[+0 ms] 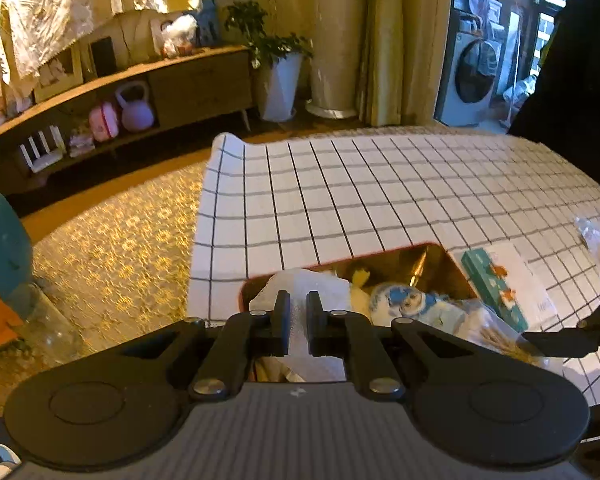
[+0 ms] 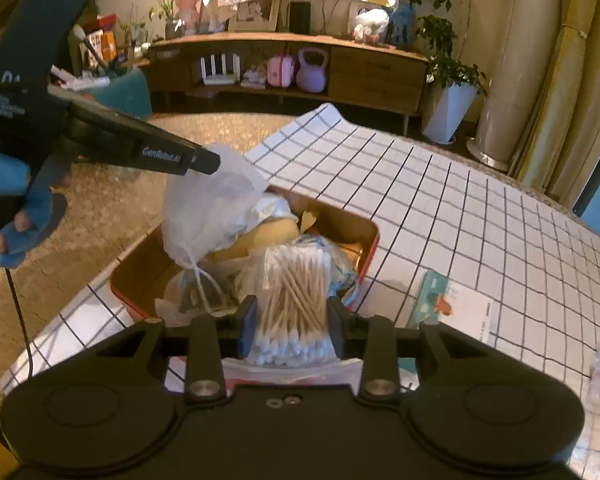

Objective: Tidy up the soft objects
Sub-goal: 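Carry the plastic bag and cotton swab bag with both tools over the tin box, then open both tools to drop the bags into the tin box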

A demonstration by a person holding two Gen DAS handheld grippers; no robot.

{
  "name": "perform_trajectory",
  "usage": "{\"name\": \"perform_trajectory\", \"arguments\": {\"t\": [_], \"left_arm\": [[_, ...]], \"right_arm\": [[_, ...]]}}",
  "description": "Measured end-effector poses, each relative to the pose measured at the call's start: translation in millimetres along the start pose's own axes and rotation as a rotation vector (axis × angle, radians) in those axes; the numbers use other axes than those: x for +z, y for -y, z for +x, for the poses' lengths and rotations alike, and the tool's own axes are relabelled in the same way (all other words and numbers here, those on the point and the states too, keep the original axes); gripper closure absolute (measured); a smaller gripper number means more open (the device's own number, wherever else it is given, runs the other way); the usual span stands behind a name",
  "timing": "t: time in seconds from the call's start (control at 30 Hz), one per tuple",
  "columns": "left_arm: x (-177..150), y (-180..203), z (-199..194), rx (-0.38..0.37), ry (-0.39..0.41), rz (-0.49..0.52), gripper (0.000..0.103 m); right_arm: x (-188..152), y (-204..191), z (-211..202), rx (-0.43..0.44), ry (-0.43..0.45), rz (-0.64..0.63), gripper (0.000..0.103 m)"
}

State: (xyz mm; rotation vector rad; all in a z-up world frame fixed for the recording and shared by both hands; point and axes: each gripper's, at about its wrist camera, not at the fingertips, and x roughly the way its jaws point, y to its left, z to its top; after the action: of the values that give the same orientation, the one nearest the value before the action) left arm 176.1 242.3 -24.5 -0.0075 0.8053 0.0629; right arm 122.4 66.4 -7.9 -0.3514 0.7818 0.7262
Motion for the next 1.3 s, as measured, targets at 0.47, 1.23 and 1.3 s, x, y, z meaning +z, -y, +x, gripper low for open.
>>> {"name": "perform_trajectory", "arguments": {"t": [0.47, 1.23, 1.3], "left_arm": [[-20, 6, 19, -0.027, -0.048, -0.008, 0.095], [-25, 14, 8, -0.014, -0.024, -0.025, 0.044], [-24, 16, 4, -0.01, -0.019, -0.023, 0.043]], "right_arm": [[-2, -14, 22, -0.015, -0.032, -0.024, 0.066], [-4, -16, 11, -0.01, 0.0, -0.02, 0.044], [-5, -16, 6, -0.009, 0.014, -0.017, 0.041]]}}
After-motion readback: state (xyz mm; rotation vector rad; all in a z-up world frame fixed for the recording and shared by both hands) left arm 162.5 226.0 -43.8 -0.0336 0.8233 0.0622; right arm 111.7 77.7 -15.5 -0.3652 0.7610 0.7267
